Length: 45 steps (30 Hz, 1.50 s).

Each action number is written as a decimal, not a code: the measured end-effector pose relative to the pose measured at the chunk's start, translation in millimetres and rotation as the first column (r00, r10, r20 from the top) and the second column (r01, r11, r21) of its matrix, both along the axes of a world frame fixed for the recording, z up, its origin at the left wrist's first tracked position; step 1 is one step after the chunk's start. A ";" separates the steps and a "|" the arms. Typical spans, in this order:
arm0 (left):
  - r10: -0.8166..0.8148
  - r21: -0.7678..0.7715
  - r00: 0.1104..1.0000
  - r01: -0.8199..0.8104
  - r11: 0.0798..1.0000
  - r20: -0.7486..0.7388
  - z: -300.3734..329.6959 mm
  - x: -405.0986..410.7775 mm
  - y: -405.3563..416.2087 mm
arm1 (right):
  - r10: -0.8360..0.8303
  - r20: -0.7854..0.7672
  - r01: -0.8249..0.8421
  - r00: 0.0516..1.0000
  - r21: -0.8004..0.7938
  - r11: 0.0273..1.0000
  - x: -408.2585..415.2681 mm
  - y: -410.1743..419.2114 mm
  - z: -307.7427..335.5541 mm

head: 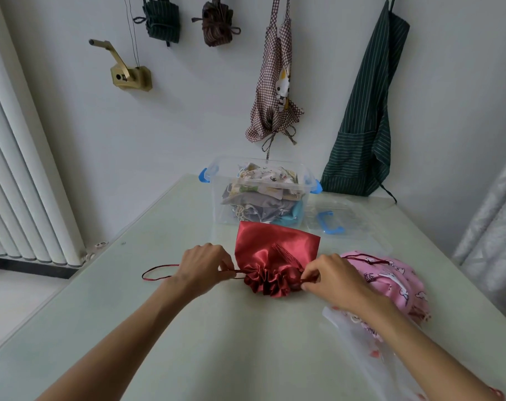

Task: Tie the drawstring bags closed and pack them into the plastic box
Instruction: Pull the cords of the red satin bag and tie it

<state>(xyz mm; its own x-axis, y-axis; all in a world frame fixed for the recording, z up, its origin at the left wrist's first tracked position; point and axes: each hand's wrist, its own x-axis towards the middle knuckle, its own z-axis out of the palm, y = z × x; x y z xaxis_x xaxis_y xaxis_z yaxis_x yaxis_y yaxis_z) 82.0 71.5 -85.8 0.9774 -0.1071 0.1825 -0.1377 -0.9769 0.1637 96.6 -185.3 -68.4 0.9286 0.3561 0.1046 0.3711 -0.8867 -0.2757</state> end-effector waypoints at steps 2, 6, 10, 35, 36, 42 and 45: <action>0.058 -0.031 0.998 -0.057 0.998 0.019 0.7 -2.7 0.6 | 0.018 -0.004 -0.018 1.000 0.050 0.999 -3.2 0.3 3.8; 0.110 -0.129 0.994 -0.107 0.986 0.021 -1.1 -7.2 0.8 | 0.000 0.071 -0.005 0.997 0.070 0.998 -3.0 3.1 4.0; 0.094 -0.245 0.994 -0.104 0.964 -0.053 3.8 -8.8 9.0 | -0.019 0.066 0.016 0.998 0.035 0.999 -0.4 1.2 -0.6; -0.138 0.003 0.989 0.138 0.990 -0.047 -17.7 -1.6 -20.3 | -0.056 -0.026 0.058 0.998 0.095 0.994 0.6 -2.5 -3.5; -0.171 0.000 0.984 0.171 0.985 -0.048 -16.7 -1.0 -19.6 | -0.062 -0.017 0.063 0.998 0.095 0.994 1.9 -3.4 -1.6; -0.184 -0.237 0.980 0.162 0.958 -0.073 -6.1 7.6 8.4 | -0.157 0.029 0.155 0.987 0.053 0.986 11.0 -16.2 10.5; -0.136 -0.222 0.985 0.109 0.969 -0.107 -10.9 7.8 29.2 | -0.201 0.025 0.200 0.979 0.050 0.979 14.3 -18.0 11.8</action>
<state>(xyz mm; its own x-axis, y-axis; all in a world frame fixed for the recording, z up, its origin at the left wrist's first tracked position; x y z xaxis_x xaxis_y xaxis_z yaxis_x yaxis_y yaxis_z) 89.8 100.6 -96.6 0.9754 -0.1985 0.0957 -0.2202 -0.8939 0.3904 110.8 -203.3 -56.6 0.9769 0.1569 0.1452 0.1956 -0.9302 -0.3106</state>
